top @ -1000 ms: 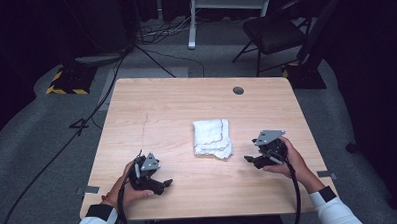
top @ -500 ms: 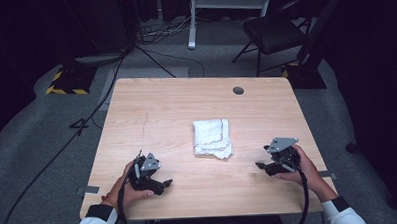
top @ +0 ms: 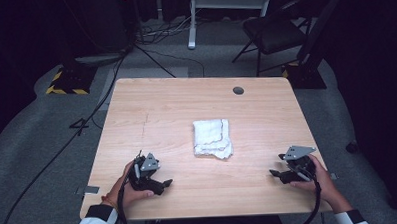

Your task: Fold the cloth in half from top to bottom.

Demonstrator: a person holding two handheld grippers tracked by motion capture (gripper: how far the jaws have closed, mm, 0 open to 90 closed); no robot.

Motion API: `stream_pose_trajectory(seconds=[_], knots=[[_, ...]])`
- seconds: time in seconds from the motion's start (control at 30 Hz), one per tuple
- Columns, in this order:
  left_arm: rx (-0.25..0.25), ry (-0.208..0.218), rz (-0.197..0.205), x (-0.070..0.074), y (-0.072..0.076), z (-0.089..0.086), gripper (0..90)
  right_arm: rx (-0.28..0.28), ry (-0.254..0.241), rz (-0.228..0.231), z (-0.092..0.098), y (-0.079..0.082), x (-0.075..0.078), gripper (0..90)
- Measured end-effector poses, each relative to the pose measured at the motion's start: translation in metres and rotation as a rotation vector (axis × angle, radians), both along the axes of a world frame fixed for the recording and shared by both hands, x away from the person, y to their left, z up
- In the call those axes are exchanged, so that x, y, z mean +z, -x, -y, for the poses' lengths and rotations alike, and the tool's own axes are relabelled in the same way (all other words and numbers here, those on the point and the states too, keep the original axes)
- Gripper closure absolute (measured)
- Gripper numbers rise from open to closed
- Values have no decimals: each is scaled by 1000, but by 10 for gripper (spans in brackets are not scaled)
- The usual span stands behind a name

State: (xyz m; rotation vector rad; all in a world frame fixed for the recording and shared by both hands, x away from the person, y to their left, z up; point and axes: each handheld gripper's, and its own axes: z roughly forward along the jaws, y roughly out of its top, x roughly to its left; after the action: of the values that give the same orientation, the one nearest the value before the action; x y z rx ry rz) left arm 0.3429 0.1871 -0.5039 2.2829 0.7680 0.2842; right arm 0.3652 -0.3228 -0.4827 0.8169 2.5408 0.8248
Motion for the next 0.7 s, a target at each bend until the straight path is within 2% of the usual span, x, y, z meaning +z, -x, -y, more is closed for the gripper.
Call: stream_pose_trajectory(seconds=[0.3,0.43,0.53,0.63,0.7], knots=[[0,0,0,0,0,0,114,-66,-33,-6,27,7,-5,275],[0,0,0,0,0,0,114,-92,-75,-14,40,11,-8,274],[0,0,0,0,0,0,114,-117,-129,-26,51,14,-12,255],[0,0,0,0,0,0,114,-153,-176,-23,59,16,-16,221],[0,0,0,0,0,0,114,-172,-196,-4,63,18,-19,219]])
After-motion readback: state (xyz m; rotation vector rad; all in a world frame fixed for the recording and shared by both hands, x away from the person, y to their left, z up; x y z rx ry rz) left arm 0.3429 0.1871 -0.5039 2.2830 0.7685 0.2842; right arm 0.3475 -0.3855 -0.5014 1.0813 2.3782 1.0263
